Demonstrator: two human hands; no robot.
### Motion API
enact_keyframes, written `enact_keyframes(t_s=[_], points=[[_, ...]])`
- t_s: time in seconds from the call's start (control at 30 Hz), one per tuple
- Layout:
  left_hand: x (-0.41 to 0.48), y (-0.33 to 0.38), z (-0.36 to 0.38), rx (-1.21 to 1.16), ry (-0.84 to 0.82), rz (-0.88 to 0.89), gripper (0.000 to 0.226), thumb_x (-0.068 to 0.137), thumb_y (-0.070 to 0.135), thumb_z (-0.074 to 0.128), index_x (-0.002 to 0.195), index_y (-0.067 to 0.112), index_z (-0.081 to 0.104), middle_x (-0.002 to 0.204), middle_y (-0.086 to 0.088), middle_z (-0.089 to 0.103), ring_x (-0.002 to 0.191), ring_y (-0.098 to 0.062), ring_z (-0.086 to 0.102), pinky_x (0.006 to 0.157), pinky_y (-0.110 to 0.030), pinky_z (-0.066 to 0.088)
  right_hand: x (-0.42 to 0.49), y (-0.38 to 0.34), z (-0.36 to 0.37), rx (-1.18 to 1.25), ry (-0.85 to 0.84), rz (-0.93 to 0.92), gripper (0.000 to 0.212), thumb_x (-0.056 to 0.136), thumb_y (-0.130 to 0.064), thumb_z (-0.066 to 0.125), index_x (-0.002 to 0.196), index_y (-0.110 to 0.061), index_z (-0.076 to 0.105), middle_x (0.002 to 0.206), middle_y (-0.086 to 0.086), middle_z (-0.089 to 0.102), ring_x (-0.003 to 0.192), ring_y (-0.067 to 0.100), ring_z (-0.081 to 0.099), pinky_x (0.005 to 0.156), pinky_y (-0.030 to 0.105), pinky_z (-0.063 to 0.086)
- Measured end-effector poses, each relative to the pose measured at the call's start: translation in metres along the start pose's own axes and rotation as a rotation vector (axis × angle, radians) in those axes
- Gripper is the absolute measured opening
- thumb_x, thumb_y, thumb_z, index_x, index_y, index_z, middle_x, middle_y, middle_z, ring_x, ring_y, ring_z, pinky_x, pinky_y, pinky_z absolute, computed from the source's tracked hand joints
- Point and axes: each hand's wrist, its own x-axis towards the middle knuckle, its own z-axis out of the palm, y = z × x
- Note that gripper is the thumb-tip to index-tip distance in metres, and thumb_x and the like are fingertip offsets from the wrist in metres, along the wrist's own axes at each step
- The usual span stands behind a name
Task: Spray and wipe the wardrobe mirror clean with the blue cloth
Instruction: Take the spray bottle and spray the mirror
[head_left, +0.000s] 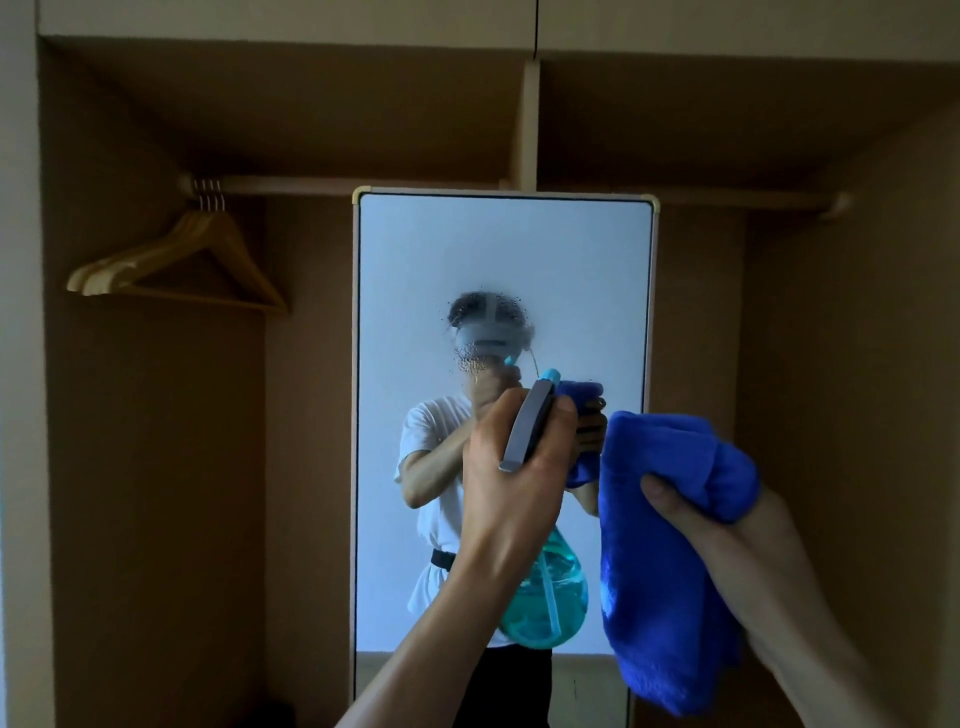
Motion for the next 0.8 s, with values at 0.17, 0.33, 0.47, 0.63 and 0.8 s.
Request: enact_keyframes(t_s=[0.17, 0.33, 0.47, 0.63, 0.8], points=[[-0.015, -0.015, -0.002, -0.011, 0.018, -0.063, 0.018, 0.100, 0.016, 0.062, 0.090, 0.003, 0.068, 0.085, -0.018, 0.071, 0.081, -0.032, 0.067, 0.066, -0.033, 0.055, 0.003, 0.005, -0.003, 0.003, -0.001, 0.018, 0.017, 0.081, -0.026, 0.076, 0.082, -0.015, 0.063, 0.086, 0.018, 0.068, 0.082, 0.031, 0.067, 0.076, 0.043, 0.053], [-0.034, -0.030, -0.014, -0.001, 0.046, -0.139, 0.016, 0.100, 0.009, 0.062, 0.093, -0.005, 0.067, 0.082, -0.020, 0.067, 0.067, -0.015, 0.062, 0.051, -0.013, 0.047, 0.001, 0.015, 0.003, -0.046, 0.000, 0.018, 0.020, 0.080, -0.027, 0.078, 0.077, -0.014, 0.063, 0.080, 0.016, 0.068, 0.077, 0.029, 0.065, 0.073, 0.043, 0.051], [-0.043, -0.048, -0.031, 0.053, 0.144, -0.144, 0.013, 0.099, 0.015, 0.065, 0.090, 0.007, 0.070, 0.084, -0.011, 0.072, 0.079, -0.025, 0.069, 0.061, -0.026, 0.052, -0.002, 0.026, 0.014, -0.087, -0.024, 0.027, 0.024, 0.080, -0.028, 0.079, 0.076, -0.010, 0.064, 0.074, 0.017, 0.067, 0.074, 0.031, 0.065, 0.069, 0.042, 0.050], [-0.050, -0.053, -0.054, 0.087, 0.248, -0.155, 0.011, 0.099, 0.013, 0.064, 0.090, 0.010, 0.070, 0.078, -0.009, 0.070, 0.070, -0.014, 0.065, 0.058, -0.015, 0.046, -0.009, 0.032, 0.033, -0.043, -0.088, 0.030, 0.023, 0.082, -0.022, 0.078, 0.084, -0.004, 0.065, 0.086, 0.023, 0.068, 0.080, 0.030, 0.067, 0.065, 0.033, 0.046], [-0.051, -0.055, -0.076, 0.144, 0.327, -0.140, 0.020, 0.099, 0.016, 0.062, 0.080, 0.008, 0.064, 0.072, -0.015, 0.061, 0.061, -0.014, 0.053, 0.051, -0.022, 0.041, -0.015, 0.035, 0.053, 0.005, -0.153, -0.003, 0.015, 0.079, -0.022, 0.080, 0.084, -0.020, 0.066, 0.073, -0.005, 0.070, 0.063, -0.002, 0.064, 0.057, 0.015, 0.048]])
